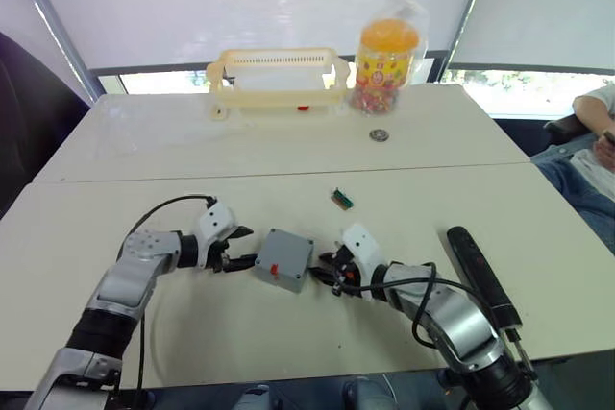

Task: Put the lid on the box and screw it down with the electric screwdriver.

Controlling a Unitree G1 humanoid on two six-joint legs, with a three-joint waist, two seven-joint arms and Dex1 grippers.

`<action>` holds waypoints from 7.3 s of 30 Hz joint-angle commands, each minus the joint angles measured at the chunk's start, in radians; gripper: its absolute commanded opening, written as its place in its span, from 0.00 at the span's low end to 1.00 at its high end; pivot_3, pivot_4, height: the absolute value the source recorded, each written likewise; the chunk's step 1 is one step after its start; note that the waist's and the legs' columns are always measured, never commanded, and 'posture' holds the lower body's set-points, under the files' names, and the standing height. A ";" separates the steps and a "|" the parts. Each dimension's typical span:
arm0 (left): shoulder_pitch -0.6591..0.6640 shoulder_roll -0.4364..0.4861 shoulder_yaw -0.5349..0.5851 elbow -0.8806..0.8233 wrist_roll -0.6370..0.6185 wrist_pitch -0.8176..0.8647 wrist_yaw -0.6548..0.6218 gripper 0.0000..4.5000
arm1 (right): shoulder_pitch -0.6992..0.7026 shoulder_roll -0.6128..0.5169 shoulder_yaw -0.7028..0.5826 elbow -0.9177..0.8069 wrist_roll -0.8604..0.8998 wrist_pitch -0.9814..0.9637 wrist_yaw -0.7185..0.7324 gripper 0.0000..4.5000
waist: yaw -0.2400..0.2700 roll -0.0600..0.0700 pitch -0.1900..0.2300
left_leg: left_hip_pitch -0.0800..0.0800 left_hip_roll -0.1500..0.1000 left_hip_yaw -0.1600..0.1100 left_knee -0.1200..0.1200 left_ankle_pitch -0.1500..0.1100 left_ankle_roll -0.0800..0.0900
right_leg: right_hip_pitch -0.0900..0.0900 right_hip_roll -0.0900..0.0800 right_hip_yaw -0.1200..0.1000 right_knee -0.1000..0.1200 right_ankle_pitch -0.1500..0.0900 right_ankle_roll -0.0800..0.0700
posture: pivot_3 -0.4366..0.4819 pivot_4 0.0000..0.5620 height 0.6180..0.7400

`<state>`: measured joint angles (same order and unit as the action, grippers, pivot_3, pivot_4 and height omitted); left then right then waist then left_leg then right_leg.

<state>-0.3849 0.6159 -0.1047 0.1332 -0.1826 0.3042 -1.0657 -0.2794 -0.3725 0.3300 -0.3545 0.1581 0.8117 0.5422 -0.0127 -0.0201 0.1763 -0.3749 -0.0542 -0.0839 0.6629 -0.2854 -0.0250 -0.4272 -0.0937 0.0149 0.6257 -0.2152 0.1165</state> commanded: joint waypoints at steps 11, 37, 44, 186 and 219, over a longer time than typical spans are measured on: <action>0.039 -0.024 -0.020 -0.136 -0.021 0.056 0.004 0.78 | -0.036 -0.011 -0.013 -0.013 0.010 -0.055 0.031 0.36 | -0.001 0.000 0.000 | 0.000 0.000 0.000 0.000 0.000 0.000 | 0.000 0.000 0.000 -0.001 0.000 0.000 | 0.48 0.27 1.00; 0.136 0.264 0.334 -0.573 -0.429 0.476 0.004 0.72 | 0.125 -0.168 -0.408 -0.418 0.352 0.181 0.098 0.35 | 0.000 0.002 0.006 | -0.002 0.002 -0.001 -0.002 -0.002 0.003 | 0.003 -0.001 -0.002 -0.010 -0.001 0.001 | 0.48 0.27 1.00; 0.135 0.245 0.240 -0.681 -0.457 0.490 0.049 0.01 | 0.184 -0.214 -0.439 -0.385 0.329 0.165 0.035 0.35 | 0.002 0.002 0.007 | -0.001 0.002 0.000 -0.002 -0.002 0.003 | 0.003 -0.001 -0.001 -0.010 -0.002 -0.002 | 0.48 0.27 1.00; 0.146 0.293 0.194 -0.631 -0.420 0.394 0.126 0.00 | -0.132 -0.049 -0.223 -0.129 0.213 -0.086 0.064 0.75 | 0.001 0.005 0.009 | -0.001 0.001 0.001 -0.002 -0.002 0.003 | 0.002 0.000 0.000 -0.010 -0.001 0.000 | 0.48 0.27 1.00; 0.032 0.205 -0.063 -0.804 -0.411 0.347 0.025 0.53 | 0.343 -1.046 -0.838 -0.044 0.678 0.803 0.369 1.00 | 0.004 0.008 0.013 | -0.003 0.001 0.009 0.001 -0.006 0.011 | 0.003 -0.002 0.003 -0.013 -0.003 -0.001 | 0.48 0.27 1.00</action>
<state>-0.3500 0.8222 -0.1817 -0.6307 -0.5783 0.6431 -1.0574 0.0570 -1.4140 -0.4767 -0.3750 0.8134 1.6085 0.9176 -0.0085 -0.0122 0.1889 -0.3779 -0.0533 -0.0754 0.6639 -0.2914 -0.0143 -0.4246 -0.0961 0.0176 0.6131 -0.2180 0.1161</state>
